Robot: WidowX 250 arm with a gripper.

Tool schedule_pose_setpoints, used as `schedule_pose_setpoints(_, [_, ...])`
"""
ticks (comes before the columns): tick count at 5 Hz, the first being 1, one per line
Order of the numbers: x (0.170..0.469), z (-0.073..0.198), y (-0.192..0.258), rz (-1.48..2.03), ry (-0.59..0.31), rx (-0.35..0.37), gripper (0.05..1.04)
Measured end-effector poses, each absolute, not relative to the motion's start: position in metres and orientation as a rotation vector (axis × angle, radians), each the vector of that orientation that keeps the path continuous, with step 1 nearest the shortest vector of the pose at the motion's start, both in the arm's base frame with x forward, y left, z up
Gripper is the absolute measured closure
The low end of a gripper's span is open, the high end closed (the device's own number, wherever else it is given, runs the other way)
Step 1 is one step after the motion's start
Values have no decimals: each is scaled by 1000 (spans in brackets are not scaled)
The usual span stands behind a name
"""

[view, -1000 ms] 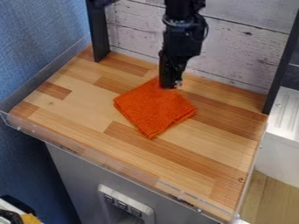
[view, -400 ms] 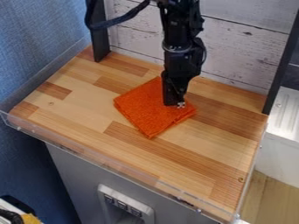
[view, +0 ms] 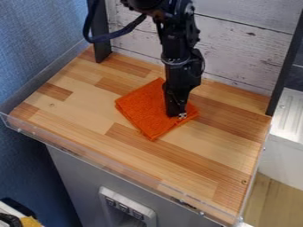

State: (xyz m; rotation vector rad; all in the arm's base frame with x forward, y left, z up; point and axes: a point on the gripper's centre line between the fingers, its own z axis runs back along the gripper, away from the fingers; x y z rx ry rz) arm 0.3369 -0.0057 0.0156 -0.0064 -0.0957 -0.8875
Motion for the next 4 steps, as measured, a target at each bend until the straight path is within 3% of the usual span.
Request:
schedule_pose_setpoints(2, [331,11,1,-805,-75,-62,1022])
schedule_pose_setpoints(4, [319,8,-12,-501,-5,-92,1023])
